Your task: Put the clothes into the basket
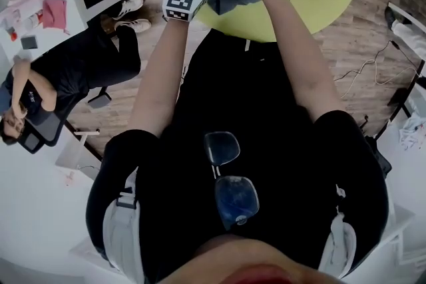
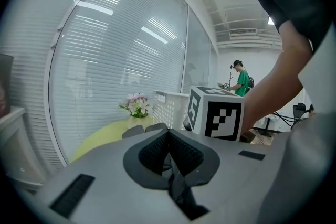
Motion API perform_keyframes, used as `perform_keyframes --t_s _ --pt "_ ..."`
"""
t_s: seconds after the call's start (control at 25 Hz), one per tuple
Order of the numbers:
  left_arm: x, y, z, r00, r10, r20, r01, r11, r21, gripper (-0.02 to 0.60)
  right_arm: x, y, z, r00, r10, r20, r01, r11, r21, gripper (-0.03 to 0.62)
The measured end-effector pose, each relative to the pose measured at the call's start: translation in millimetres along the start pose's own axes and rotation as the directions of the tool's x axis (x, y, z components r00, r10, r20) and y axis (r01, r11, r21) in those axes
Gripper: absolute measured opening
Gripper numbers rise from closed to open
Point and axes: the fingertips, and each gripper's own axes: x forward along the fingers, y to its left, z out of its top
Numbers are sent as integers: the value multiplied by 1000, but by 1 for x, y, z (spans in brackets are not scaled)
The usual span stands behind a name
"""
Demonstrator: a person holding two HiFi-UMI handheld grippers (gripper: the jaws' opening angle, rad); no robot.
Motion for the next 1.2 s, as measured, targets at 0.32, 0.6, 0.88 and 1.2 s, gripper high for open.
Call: perform_keyframes --t_s 0.32,0.6,0.88,1.2 --pt "-2 6 -21 999 3 -40 -4 1000 -20 11 34 9 -5 1000 16 -14 -15 999 28 502" --pt "-3 6 -34 998 14 -53 -17 999 -42 11 41 5 -4 999 -27 30 26 999 28 509" --pt "-14 6 -34 998 30 -54 -32 998 -47 11 36 4 -5 999 -39 36 38 999 9 492" --pt "-32 8 -12 998 53 -21 -54 998 -20 11 12 20 -2 997 -13 72 18 998 -62 385"
